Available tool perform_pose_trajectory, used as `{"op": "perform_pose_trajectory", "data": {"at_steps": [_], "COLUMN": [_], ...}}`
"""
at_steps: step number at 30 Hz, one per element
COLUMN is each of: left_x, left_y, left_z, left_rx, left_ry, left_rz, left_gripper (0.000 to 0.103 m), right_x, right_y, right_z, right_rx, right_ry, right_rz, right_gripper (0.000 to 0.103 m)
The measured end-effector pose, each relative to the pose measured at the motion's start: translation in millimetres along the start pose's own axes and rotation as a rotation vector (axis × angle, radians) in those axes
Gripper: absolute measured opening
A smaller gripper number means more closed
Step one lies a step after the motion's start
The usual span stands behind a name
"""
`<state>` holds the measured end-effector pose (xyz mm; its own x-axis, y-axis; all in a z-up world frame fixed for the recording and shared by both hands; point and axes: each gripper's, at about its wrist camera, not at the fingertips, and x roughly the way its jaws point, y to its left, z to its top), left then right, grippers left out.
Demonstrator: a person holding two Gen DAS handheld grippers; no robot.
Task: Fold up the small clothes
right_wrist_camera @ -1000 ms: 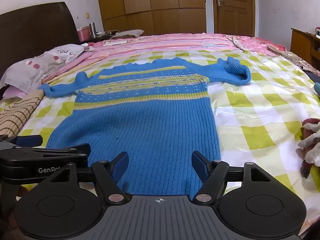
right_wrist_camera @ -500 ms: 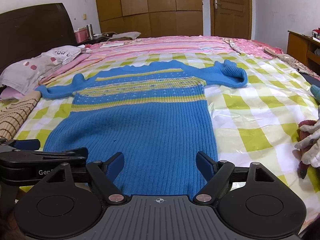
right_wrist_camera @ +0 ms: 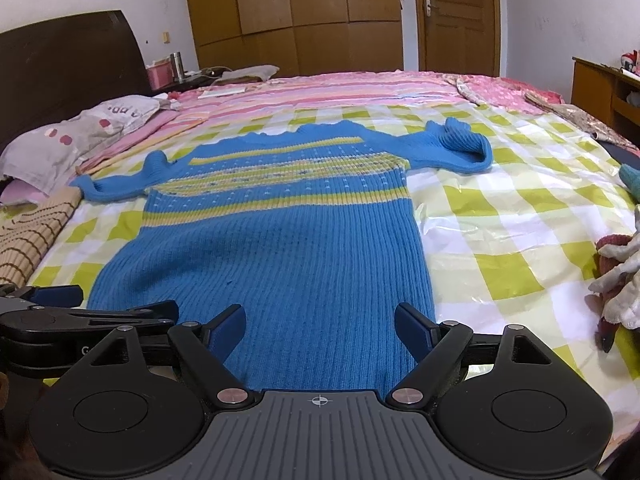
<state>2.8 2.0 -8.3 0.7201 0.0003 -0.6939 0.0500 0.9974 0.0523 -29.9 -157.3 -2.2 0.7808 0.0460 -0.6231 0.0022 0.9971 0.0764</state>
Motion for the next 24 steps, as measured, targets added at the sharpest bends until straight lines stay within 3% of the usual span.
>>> {"op": "perform_pose_trajectory", "data": {"at_steps": [24], "left_x": [0.8], "left_y": [-0.5], "left_z": [-0.2], "left_rx": [0.001], "left_ry": [0.009], "left_rz": [0.008], "left_gripper": [0.103], "right_x": [0.4], "right_y": [2.4], "right_z": [-0.3], "right_rx": [-0.025], "right_ry": [0.002], "right_rz": [-0.017], "right_gripper": [0.084]}}
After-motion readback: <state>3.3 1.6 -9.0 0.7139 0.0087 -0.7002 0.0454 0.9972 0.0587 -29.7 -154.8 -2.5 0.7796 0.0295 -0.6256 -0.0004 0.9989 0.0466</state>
